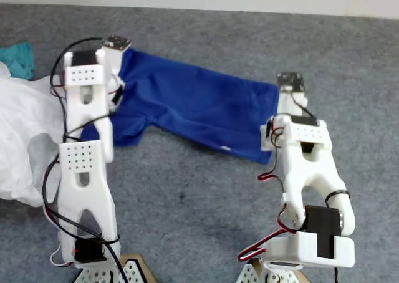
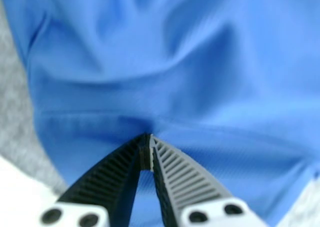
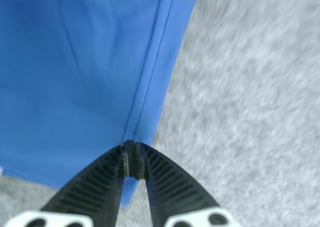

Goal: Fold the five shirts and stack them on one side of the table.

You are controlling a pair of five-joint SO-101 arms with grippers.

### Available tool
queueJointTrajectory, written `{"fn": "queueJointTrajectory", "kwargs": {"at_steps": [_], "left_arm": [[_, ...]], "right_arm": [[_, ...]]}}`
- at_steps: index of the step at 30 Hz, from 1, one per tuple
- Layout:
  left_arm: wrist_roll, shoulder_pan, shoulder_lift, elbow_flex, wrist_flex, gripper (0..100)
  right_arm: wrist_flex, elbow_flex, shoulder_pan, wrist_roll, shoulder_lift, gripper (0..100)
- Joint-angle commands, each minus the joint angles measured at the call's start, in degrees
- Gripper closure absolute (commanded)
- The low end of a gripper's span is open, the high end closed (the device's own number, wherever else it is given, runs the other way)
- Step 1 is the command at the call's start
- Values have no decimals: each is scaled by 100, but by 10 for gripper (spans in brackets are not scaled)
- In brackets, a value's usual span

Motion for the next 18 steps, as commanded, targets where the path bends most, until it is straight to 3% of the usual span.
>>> {"fn": "queueJointTrajectory", "kwargs": {"at_steps": [1,5,9,18], "left_arm": [[-308,-251,-1349,954,79,994],[-211,-303,-2404,1279,62,994],[536,-259,-2633,1165,-422,993],[2066,488,-1895,1095,-2382,993]], "right_arm": [[-48,-620,-75,-360,-75,992],[-84,-1138,-207,-818,-22,992],[-330,-1464,-409,-1204,-13,992],[-734,-1947,-699,-1486,593,992]]}}
